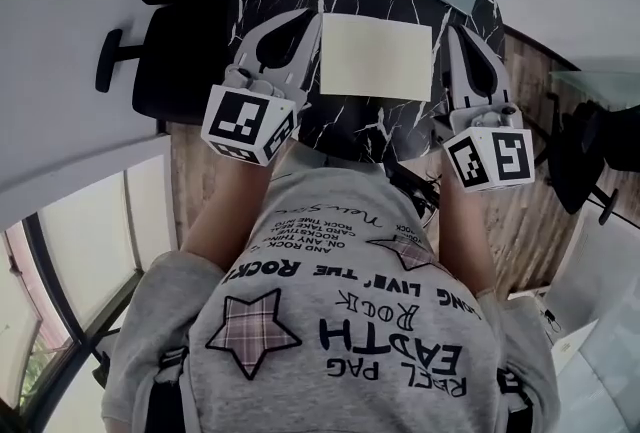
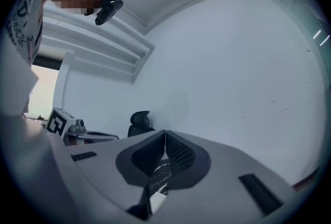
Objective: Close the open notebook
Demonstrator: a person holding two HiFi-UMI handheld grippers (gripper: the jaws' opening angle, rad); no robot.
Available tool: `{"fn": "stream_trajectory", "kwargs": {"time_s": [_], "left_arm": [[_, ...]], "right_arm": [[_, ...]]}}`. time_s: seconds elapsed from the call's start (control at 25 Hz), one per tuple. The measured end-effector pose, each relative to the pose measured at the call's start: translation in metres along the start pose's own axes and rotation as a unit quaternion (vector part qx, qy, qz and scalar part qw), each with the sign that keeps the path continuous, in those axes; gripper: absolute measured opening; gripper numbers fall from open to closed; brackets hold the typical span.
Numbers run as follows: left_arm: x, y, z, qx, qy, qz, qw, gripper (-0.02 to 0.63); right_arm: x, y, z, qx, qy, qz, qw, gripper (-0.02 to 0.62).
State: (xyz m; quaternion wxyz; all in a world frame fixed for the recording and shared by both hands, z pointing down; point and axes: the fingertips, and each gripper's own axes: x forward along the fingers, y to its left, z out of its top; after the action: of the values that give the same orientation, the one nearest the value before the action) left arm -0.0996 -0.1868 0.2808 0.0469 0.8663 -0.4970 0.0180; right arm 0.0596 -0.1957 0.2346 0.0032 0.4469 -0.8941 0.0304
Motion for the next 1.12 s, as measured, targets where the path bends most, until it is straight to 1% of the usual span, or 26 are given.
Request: {"fn": "stream_trajectory", "kwargs": {"time_s": [0.4,0.72,1.12], "left_arm": [[0.003,-0.001,-0.087,-0.032,0.074,0.015,0.9966,0.008],[0.007,0.007,-0.122,-0.038,0.108,0.043,0.9925,0.011],[0.012,0.009,-0.156,-0.047,0.133,0.051,0.9887,0.014]], "right_arm": [[0.005,-0.006,-0.018,0.003,0.011,0.017,1.0,0.012],[0.004,-0.014,-0.041,0.016,0.028,0.02,0.999,0.012],[0.004,-0.019,-0.061,0.023,0.044,0.021,0.999,0.013]]}}
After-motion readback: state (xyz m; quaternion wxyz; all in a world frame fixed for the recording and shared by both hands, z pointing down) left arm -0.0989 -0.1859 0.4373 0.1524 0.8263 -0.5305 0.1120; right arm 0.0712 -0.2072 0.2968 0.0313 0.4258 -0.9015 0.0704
